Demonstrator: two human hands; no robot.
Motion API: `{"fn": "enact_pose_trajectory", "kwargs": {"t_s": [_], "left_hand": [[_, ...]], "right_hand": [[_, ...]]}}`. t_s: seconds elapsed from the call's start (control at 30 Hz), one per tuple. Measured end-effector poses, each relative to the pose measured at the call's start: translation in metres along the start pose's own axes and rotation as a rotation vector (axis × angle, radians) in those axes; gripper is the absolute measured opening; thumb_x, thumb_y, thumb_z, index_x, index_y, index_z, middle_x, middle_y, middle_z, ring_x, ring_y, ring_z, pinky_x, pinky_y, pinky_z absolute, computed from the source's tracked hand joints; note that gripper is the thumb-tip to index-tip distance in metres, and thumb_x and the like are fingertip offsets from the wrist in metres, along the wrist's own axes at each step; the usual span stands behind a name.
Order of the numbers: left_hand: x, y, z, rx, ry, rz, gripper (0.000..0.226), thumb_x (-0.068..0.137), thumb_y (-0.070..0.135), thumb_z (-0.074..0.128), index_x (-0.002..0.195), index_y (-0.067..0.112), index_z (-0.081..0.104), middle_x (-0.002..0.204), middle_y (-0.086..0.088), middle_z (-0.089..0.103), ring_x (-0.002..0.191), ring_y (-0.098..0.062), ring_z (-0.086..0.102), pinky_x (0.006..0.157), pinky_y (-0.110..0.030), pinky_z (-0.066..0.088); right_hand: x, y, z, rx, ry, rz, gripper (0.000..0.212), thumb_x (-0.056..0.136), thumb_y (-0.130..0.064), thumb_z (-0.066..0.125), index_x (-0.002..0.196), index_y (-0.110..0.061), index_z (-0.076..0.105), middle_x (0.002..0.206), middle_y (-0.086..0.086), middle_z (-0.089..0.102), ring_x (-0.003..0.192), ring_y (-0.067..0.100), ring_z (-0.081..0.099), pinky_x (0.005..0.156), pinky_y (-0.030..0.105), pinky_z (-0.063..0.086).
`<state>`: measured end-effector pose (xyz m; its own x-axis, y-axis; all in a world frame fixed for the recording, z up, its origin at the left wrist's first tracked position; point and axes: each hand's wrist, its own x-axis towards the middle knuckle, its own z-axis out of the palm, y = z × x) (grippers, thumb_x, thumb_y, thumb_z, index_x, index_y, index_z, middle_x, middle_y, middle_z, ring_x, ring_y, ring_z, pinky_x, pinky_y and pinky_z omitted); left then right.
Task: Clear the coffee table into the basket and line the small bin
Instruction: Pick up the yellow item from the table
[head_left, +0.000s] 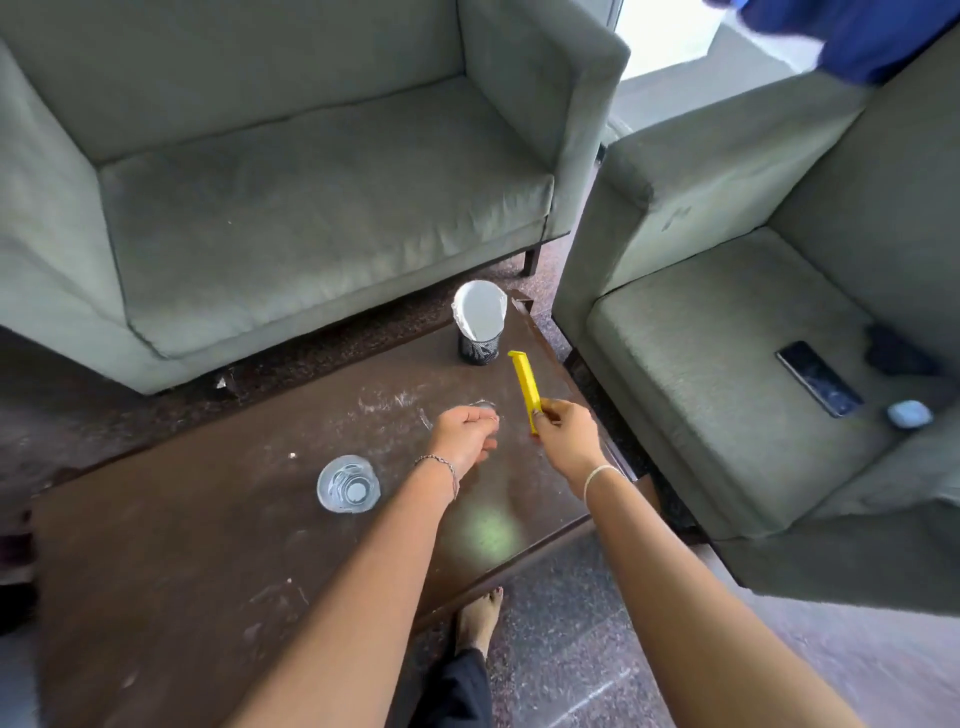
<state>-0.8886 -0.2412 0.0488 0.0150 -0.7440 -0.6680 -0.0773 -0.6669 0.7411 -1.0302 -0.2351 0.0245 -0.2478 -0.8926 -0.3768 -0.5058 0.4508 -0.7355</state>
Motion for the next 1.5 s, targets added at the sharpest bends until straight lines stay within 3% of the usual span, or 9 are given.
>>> {"fn": "enact_pose_trajectory", "kwargs": {"t_s": [0.17,0.3,0.43,0.57,0.7,0.9,1.07,1.3,1.5], "left_hand": [[-0.072,-0.003,-0.04,-0.253,0.02,0.107,0.018,0.094,0.011,0.057,0.11,0.008,0.065,0.079,-0.001,0.063,0.067,-0.01,0.056,0.057,-0.017,0.048],[-0.129,-0.013,-0.084,-0.352,0.03,0.206,0.022,0.095,0.013,0.058,0.115,0.008,0.063,0.094,-0.002,0.067,0.086,-0.016,0.063,0.07,-0.022,0.051],[-0.18,-0.026,-0.136,-0.449,0.055,0.283,0.023,0.095,0.009,0.057,0.118,0.006,0.059,0.103,-0.01,0.067,0.091,-0.022,0.065,0.072,-0.024,0.053],[-0.224,-0.044,-0.191,-0.53,0.168,0.285,0.009,0.093,0.003,0.058,0.1,0.008,0.06,0.09,-0.008,0.065,0.072,-0.014,0.067,0.057,-0.018,0.054],[-0.259,-0.069,-0.249,-0.648,0.3,0.274,0.015,0.091,0.005,0.062,0.105,0.007,0.057,0.089,-0.009,0.065,0.075,-0.016,0.064,0.06,-0.019,0.054],[-0.305,-0.125,-0.352,-0.801,0.461,0.283,0.004,0.09,0.018,0.065,0.09,0.015,0.061,0.08,-0.003,0.069,0.067,-0.013,0.066,0.058,-0.019,0.054],[-0.342,-0.183,-0.453,-0.858,0.562,0.203,0.007,0.09,0.024,0.065,0.088,0.017,0.065,0.079,0.0,0.071,0.065,-0.01,0.066,0.059,-0.02,0.052],[-0.368,-0.239,-0.563,-0.806,0.647,0.049,0.01,0.089,0.009,0.064,0.079,0.012,0.065,0.067,-0.003,0.067,0.052,-0.01,0.059,0.051,-0.019,0.052],[-0.359,-0.244,-0.604,-0.881,0.65,0.099,0.016,0.087,-0.005,0.063,0.102,0.001,0.062,0.078,-0.01,0.061,0.064,-0.016,0.054,0.051,-0.015,0.051]], "right_hand": [[-0.082,-0.039,0.008,0.142,-0.036,-0.096,0.026,0.093,-0.005,0.046,0.104,-0.008,0.07,0.084,0.005,0.071,0.071,0.019,0.068,0.085,0.045,0.056],[-0.149,-0.069,0.025,0.138,-0.093,-0.212,0.026,0.093,-0.003,0.046,0.098,-0.01,0.071,0.083,0.01,0.071,0.08,0.033,0.069,0.085,0.047,0.055],[-0.207,-0.095,0.051,0.166,-0.161,-0.3,0.027,0.094,-0.002,0.048,0.105,-0.005,0.072,0.082,0.005,0.069,0.069,0.019,0.065,0.078,0.04,0.058],[-0.254,-0.121,0.086,0.383,-0.266,-0.217,0.018,0.094,-0.002,0.055,0.105,0.0,0.07,0.081,0.009,0.068,0.06,0.008,0.06,0.059,0.017,0.051],[-0.295,-0.152,0.131,0.599,-0.385,-0.112,0.008,0.09,-0.001,0.062,0.095,-0.005,0.068,0.072,0.009,0.063,0.059,0.013,0.055,0.06,0.02,0.049],[-0.349,-0.2,0.221,0.793,-0.539,0.036,0.014,0.084,0.002,0.069,0.093,-0.005,0.061,0.077,0.006,0.065,0.058,0.01,0.064,0.06,0.016,0.055],[-0.396,-0.233,0.312,0.806,-0.613,0.08,0.018,0.083,0.0,0.07,0.085,-0.007,0.055,0.084,0.011,0.069,0.068,0.017,0.069,0.064,0.02,0.058],[-0.454,-0.259,0.418,0.711,-0.6,0.092,0.018,0.087,0.002,0.065,0.079,-0.008,0.053,0.086,0.013,0.064,0.077,0.024,0.066,0.068,0.021,0.059],[-0.451,-0.298,0.466,0.552,-0.568,-0.06,0.017,0.087,0.002,0.067,0.078,-0.007,0.055,0.074,0.008,0.063,0.07,0.017,0.067,0.073,0.026,0.059]]}}
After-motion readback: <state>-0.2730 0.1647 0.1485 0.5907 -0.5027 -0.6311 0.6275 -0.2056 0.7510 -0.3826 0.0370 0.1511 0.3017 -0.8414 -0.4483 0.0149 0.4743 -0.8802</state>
